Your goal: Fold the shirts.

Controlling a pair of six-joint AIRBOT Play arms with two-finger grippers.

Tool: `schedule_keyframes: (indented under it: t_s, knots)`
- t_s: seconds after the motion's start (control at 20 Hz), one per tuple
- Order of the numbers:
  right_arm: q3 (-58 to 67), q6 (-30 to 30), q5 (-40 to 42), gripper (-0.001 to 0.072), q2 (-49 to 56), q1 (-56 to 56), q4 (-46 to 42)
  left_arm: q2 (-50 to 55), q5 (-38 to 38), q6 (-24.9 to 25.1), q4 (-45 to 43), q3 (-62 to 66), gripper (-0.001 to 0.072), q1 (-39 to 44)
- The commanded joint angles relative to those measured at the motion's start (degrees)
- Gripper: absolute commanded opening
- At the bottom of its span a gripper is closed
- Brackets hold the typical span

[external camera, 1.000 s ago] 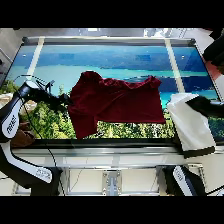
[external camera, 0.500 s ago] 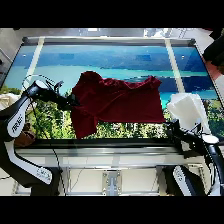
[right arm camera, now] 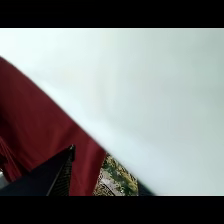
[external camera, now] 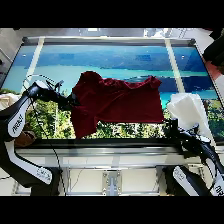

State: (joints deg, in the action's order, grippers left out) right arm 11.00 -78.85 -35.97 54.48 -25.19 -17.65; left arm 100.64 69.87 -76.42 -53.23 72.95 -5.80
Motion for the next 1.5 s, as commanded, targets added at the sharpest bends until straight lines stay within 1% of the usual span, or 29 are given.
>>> schedule_keyframes:
  t_s: [0.0,0.1,0.2,0.25,0.3,0.35,0.4,0.45,0.55,0.65,0.7,0.75,0.8,0.85,0.95,1.05,1.1,1.15,1.25,1.3,1.35,1.45]
  knots:
    - [4.1,1.6,5.1,0.0405,6.8,6.8,2.4,0.0,-0.4,0.0,0.0,0.0,0.0529,0.0]
    - [6.8,1.5,7.1,0.0403,10.0,8.1,3.1,0.0,-0.4,0.0,0.0,0.0,0.0528,0.0]
    - [8.7,1.4,8.1,0.0293,11.7,8.1,5.0,0.0,-0.8,0.1,0.0,0.0,0.0528,0.0]
    - [9.4,1.4,8.7,0.025,11.9,8.2,5.7,0.0,-1.4,0.0,0.0,0.0,0.051,0.0]
    - [9.9,1.4,9.0,0.0243,11.9,8.1,5.7,0.0,-2.0,0.1,0.2,0.0,0.0442,0.0]
    - [10.4,1.5,9.0,0.0241,11.9,8.2,5.7,0.0,-2.4,0.1,0.7,0.0,0.0311,0.0]
    - [11.0,2.1,8.5,0.0139,11.9,8.2,5.6,0.0,-2.9,0.1,1.5,0.0,0.0121,0.0]
    - [11.4,3.4,8.1,0.0017,11.9,8.2,5.5,0.0,-3.2,0.1,2.2,0.0,0.0013,0.0]
    - [13.6,10.8,4.9,0.0012,11.8,8.2,5.6,-0.1,-3.2,0.2,4.6,0.0,0.0012,0.0]
    - [17.9,18.7,-1.6,0.001,10.7,8.1,5.4,-2.1,-3.2,1.7,6.0,0.0,0.0011,-0.7]
    - [20.8,21.6,-4.6,0.001,9.0,8.1,4.6,-4.1,-3.2,1.9,5.9,0.0,0.0011,-1.6]
    - [23.8,21.6,-7.2,0.0009,6.7,8.1,2.4,-7.3,-2.7,2.1,6.0,0.0,0.0011,-2.9]
    - [27.3,21.4,-9.9,0.0009,3.5,8.0,-2.0,-11.6,-1.6,3.6,6.0,0.0,0.0011,-4.5]
    - [30.9,20.5,-12.8,0.0009,-0.5,8.0,-8.2,-16.2,0.1,4.4,6.4,0.0,0.0011,-6.3]
    - [37.3,13.2,-18.6,0.0009,-8.7,8.0,-21.8,-27.4,3.3,5.6,9.2,0.0,0.0012,-10.9]
    - [44.1,6.7,-23.3,0.001,-18.2,8.0,-33.6,-40.1,2.8,6.1,12.9,0.1,0.0012,-16.4]
    - [47.3,4.0,-23.6,0.0009,-22.5,8.0,-37.5,-46.0,1.5,8.0,14.8,0.1,0.0012,-19.3]
    - [50.8,2.4,-23.2,0.0009,-26.3,8.0,-40.3,-52.3,-0.9,9.6,16.6,0.1,0.0011,-22.6]
    - [58.5,2.3,-22.8,0.0008,-30.4,8.0,-42.4,-63.2,-6.3,9.8,17.3,1.3,0.001,-28.9]
    - [62.0,2.3,-22.8,0.0008,-30.6,8.0,-42.6,-66.9,-7.0,9.8,17.3,3.0,0.001,-31.6]
    - [65.5,2.4,-22.9,0.0008,-30.2,8.0,-42.7,-69.6,-6.5,9.8,17.3,5.3,0.0011,-34.0]
    - [71.5,2.4,-23.0,0.0008,-27.6,8.0,-42.7,-71.7,-6.3,9.8,17.4,10.7,0.0011,-36.8]
